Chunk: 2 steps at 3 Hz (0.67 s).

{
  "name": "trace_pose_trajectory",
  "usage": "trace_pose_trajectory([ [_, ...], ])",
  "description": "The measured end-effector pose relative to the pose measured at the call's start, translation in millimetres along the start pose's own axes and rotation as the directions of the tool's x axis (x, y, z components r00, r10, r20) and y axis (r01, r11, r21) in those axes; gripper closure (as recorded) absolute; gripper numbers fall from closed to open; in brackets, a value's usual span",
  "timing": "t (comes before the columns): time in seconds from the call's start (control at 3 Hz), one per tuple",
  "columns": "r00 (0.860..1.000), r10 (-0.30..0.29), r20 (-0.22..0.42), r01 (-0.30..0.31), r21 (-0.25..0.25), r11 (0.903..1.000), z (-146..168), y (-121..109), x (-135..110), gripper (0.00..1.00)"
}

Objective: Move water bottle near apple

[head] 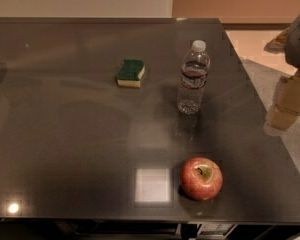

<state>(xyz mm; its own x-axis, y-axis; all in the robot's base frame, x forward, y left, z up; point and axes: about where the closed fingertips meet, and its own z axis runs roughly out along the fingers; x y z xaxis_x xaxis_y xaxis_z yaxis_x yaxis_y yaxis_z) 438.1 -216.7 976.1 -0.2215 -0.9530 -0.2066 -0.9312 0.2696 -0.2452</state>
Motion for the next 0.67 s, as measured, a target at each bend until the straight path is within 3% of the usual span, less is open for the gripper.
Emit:
trace_pose_trajectory([
  [0.67,1.0,0.007,0.015,-0.007,0.01,0.9999,1,-11,-3,0.0],
])
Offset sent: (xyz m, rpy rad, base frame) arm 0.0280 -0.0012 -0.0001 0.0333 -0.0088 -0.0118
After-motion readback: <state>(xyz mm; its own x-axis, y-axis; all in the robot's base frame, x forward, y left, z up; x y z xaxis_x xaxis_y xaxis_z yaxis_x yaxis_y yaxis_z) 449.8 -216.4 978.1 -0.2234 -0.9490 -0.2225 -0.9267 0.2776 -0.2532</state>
